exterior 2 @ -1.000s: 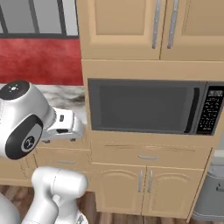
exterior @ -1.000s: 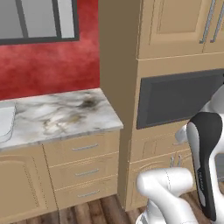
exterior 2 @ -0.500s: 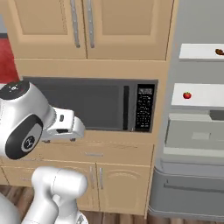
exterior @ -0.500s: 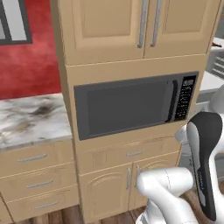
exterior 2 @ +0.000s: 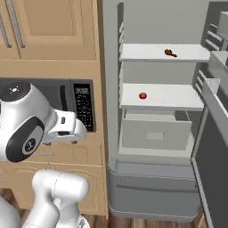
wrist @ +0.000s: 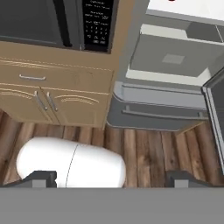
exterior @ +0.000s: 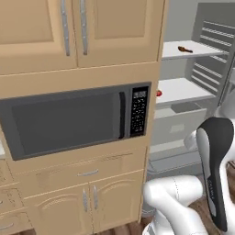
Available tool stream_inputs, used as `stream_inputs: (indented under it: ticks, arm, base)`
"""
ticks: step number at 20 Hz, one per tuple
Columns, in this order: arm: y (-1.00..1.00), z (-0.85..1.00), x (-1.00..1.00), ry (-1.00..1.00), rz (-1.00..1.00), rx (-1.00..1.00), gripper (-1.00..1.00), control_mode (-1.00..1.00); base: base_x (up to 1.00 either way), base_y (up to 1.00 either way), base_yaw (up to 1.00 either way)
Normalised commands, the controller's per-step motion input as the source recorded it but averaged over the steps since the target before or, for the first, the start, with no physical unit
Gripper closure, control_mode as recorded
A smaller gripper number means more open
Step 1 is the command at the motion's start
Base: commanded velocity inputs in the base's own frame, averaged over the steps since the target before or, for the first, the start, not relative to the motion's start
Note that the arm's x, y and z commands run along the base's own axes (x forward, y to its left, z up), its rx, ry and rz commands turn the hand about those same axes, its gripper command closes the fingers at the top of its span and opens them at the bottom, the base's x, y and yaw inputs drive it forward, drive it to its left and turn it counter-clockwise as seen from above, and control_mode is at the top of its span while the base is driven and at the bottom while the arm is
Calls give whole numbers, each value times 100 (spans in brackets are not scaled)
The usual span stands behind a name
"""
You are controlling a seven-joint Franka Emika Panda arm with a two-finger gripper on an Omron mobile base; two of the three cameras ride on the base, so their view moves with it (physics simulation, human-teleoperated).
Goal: Place one tomato and one chicken drumstick in each tupperware on the nearby counter, to pack two identical lunches.
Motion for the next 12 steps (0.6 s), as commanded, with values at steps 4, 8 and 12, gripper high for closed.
stream_inputs:
  ticks: [4,8,12]
  arm:
    - [0,0,0,0,0,0,-100,100]
    - [0,0,0,0,0,0,-100,100]
    - [0,0,0,0,0,0,-100,100]
  base:
    - [0,-81,0]
    - [0,-71,0]
    - [0,-49,0]
